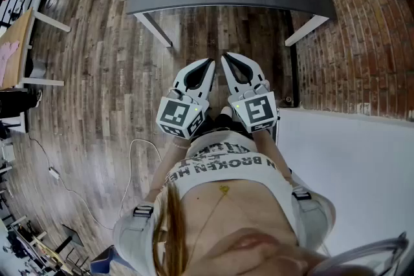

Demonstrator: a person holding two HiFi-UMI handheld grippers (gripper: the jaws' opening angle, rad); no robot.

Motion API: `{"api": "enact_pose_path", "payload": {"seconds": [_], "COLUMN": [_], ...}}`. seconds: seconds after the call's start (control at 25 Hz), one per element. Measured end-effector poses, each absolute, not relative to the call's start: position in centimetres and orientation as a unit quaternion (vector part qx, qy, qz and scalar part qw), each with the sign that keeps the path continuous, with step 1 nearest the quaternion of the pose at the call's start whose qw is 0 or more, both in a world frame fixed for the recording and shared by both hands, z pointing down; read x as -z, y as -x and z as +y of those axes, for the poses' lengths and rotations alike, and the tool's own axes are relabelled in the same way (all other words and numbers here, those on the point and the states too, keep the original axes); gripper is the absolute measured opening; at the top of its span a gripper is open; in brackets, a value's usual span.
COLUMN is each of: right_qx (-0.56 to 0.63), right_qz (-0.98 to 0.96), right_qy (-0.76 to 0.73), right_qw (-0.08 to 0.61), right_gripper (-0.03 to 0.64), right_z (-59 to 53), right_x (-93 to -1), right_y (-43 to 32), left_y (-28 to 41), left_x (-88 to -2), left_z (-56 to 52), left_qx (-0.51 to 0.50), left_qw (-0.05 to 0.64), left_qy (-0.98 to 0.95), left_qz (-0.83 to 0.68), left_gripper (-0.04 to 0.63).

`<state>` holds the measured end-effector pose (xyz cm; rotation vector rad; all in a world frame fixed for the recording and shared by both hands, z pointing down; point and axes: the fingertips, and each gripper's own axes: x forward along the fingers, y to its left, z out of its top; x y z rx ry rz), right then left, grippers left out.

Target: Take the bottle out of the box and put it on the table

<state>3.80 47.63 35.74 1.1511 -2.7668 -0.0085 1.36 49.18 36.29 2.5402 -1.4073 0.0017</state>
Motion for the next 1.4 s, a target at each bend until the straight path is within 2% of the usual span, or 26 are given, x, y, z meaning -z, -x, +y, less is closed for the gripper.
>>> {"api": "enact_pose_path", "payload": {"seconds": [0.6,1.4], "right_qx": [-0.003,-0.003], "right_qz": [-0.925,-0.901], "right_qy": [-0.370,-0.429], "right_qw": [0.080,0.069], "right_gripper": [0.009,0.009], "right_z": [46.1,29.2], "right_x": [-37.5,-37.1], "right_y": [-6.1,-2.9], "left_y": [-2.9,-0.6], "left_x": [-38.0,-37.5], "left_z": [47.9,29.7], "left_qx": [0.005,-0.006], "left_qw": [0.136,0.111], "left_qy": [-0.859,-0.900], "left_qz": [-0.494,-0.421], "left_gripper": [0.005,0.005]}}
